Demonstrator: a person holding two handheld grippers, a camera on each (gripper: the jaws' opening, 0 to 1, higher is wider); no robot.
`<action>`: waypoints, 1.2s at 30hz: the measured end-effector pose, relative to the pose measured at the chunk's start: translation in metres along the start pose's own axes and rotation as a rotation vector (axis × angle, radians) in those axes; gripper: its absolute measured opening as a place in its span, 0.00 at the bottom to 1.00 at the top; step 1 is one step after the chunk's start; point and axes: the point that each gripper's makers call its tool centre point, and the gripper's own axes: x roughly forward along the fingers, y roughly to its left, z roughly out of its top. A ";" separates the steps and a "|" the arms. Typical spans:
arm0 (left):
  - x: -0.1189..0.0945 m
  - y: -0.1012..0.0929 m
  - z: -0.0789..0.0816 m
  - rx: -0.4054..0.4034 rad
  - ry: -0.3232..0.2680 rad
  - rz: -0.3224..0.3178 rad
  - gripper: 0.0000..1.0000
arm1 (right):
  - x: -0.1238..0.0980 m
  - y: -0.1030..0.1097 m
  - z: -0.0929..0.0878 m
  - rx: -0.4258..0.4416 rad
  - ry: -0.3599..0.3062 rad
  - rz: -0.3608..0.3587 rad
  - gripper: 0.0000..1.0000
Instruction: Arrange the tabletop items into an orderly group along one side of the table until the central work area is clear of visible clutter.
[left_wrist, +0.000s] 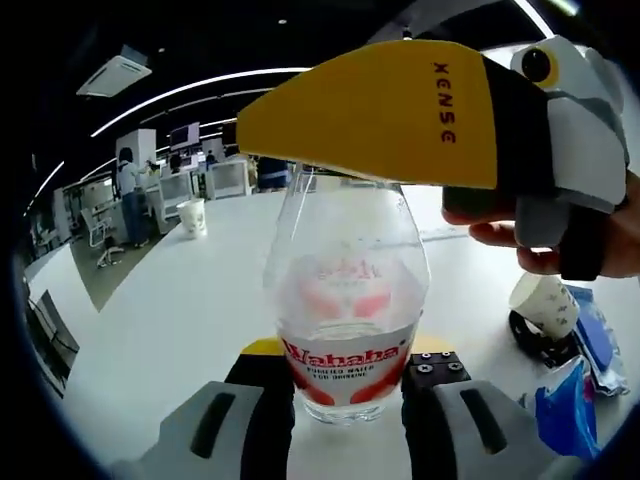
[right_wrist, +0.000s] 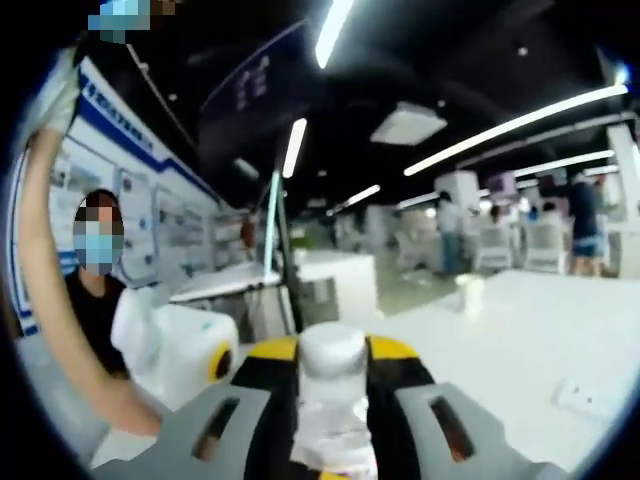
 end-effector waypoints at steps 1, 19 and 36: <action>0.000 0.000 0.000 0.002 -0.001 0.001 0.39 | 0.000 0.000 0.000 0.001 -0.002 0.000 0.21; -0.002 0.001 0.000 0.008 -0.034 0.059 0.40 | -0.004 0.012 -0.001 -0.031 0.018 0.010 0.21; -0.008 -0.003 0.001 -0.031 -0.079 0.029 0.45 | -0.004 0.013 -0.005 -0.028 0.046 -0.027 0.24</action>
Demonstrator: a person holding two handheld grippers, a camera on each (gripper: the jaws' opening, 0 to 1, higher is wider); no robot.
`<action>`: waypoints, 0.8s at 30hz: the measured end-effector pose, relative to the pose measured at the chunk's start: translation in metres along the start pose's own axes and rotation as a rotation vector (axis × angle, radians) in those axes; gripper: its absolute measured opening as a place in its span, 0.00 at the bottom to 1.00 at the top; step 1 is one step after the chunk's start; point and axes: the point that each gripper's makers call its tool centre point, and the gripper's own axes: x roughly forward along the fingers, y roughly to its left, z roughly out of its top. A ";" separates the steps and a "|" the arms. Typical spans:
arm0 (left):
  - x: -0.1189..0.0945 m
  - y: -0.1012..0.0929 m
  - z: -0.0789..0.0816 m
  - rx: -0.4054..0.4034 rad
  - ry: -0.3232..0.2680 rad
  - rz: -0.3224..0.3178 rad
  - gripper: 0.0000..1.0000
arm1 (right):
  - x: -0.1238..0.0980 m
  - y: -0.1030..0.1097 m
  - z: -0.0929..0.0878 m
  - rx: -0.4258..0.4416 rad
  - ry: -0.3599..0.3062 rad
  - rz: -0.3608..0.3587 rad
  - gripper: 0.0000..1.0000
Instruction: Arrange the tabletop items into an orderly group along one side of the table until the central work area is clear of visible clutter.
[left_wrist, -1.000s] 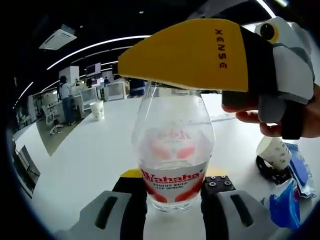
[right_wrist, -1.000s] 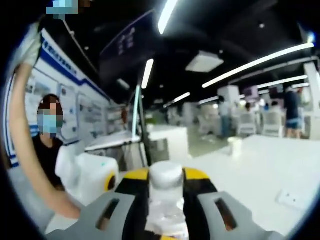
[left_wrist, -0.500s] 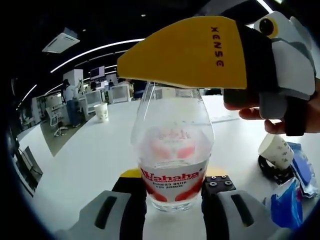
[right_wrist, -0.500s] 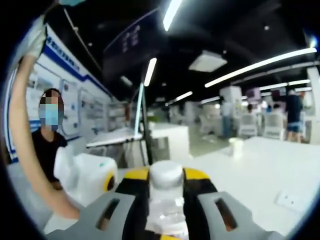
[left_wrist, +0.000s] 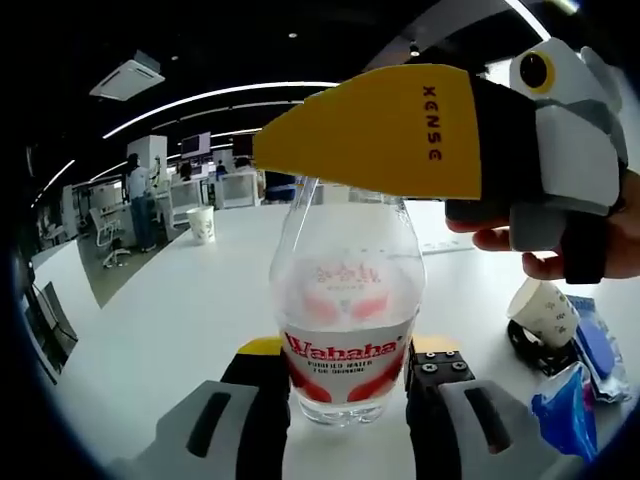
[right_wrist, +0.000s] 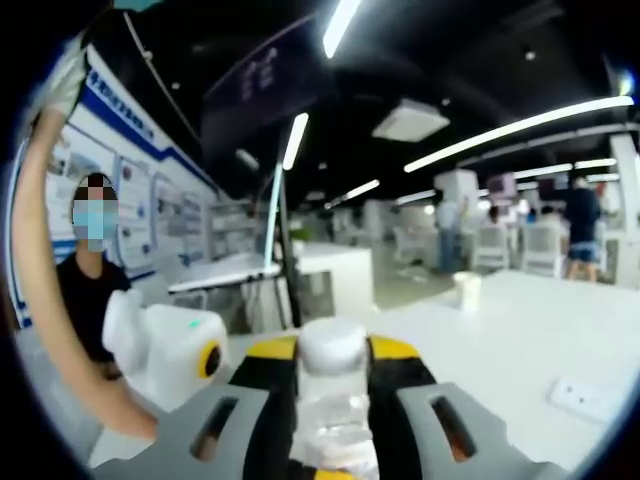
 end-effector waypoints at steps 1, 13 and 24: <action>-0.001 -0.001 0.001 -0.007 -0.008 -0.006 0.48 | 0.001 0.001 -0.001 -0.001 0.010 -0.002 0.27; -0.008 -0.004 0.010 -0.048 -0.046 -0.030 0.81 | -0.002 -0.006 0.003 0.007 -0.007 -0.066 0.76; -0.028 -0.011 0.007 -0.097 -0.050 -0.077 1.00 | -0.005 -0.001 -0.003 0.065 0.022 -0.088 1.00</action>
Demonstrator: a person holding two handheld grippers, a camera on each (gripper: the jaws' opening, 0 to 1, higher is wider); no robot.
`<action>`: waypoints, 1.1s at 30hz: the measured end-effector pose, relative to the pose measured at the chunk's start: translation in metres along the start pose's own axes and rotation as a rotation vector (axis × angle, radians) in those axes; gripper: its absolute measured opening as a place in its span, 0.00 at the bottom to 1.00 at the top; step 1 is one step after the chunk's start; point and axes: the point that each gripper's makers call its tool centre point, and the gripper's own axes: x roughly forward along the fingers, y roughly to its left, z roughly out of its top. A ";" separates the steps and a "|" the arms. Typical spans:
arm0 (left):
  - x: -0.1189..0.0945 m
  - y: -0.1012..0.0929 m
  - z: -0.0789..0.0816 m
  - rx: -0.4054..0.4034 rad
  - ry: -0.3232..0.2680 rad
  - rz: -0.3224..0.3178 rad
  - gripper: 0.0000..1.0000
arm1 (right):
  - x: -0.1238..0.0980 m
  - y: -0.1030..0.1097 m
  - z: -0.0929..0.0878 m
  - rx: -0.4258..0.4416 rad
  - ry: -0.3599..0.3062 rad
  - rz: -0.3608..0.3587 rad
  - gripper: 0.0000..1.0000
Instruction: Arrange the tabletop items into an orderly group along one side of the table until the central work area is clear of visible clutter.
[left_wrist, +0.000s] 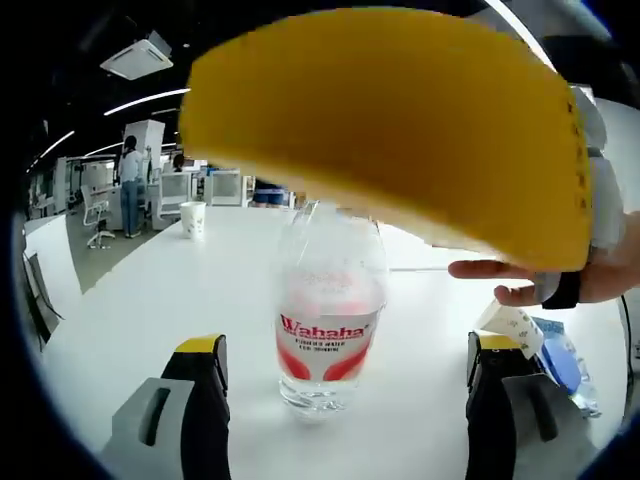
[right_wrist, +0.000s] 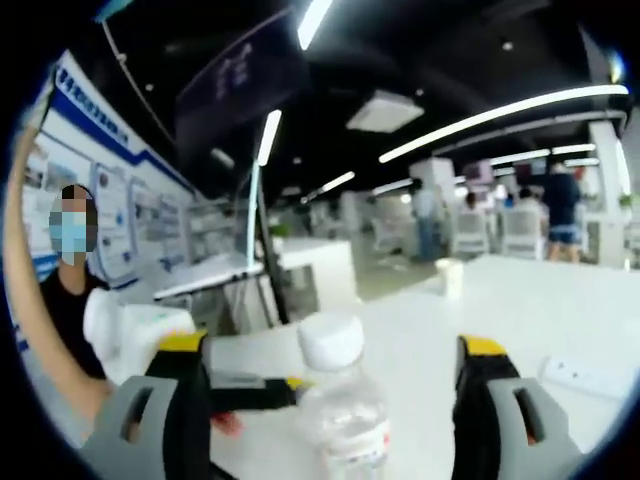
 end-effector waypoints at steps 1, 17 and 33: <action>-0.004 0.001 0.002 0.006 -0.004 0.002 1.00 | -0.001 0.002 0.000 -0.001 0.002 0.000 1.00; -0.060 0.000 0.006 0.010 0.017 0.017 1.00 | -0.032 0.019 0.023 0.023 -0.008 -0.024 1.00; -0.112 -0.022 0.004 0.011 0.037 0.018 1.00 | -0.102 0.050 0.033 0.029 0.011 -0.043 0.96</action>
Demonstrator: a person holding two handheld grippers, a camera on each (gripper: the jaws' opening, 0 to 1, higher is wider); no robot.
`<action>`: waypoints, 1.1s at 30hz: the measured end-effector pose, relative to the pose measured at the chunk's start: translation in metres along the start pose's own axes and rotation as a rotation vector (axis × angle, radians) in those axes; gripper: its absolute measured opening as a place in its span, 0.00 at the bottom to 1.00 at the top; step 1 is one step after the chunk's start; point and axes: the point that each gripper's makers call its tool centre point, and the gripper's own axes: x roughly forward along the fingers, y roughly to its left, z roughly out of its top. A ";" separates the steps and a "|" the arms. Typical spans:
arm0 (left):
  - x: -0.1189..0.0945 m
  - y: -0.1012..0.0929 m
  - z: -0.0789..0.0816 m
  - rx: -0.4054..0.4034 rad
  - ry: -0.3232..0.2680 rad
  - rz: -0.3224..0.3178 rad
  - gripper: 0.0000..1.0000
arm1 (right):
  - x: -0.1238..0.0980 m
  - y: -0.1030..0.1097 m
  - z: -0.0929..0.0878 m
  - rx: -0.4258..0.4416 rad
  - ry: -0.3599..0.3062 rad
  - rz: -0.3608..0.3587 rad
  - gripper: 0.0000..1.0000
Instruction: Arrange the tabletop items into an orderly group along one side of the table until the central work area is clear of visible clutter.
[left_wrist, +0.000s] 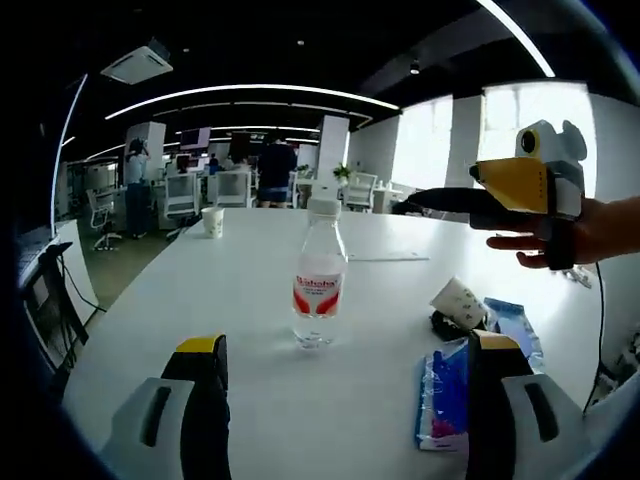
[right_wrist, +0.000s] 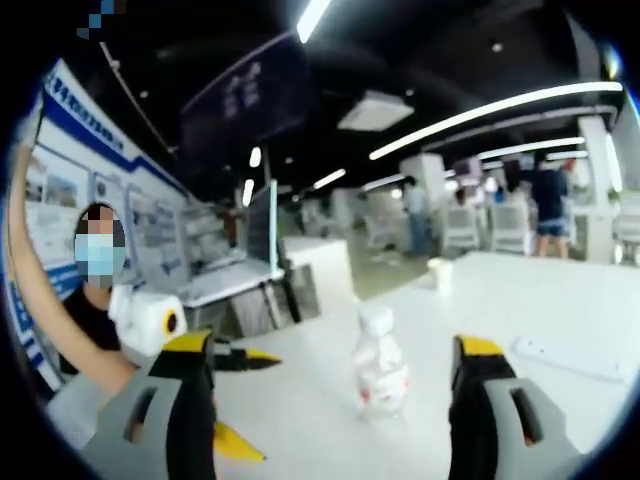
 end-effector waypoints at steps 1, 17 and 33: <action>-0.002 -0.001 0.000 0.000 0.000 0.001 1.00 | -0.005 0.001 0.001 0.003 -0.003 -0.002 0.96; -0.031 -0.025 -0.010 -0.031 0.021 -0.030 1.00 | -0.071 0.016 -0.030 -0.007 0.057 0.004 0.94; -0.034 -0.031 -0.004 -0.023 0.043 -0.074 1.00 | -0.100 0.007 -0.029 0.010 0.033 -0.044 0.91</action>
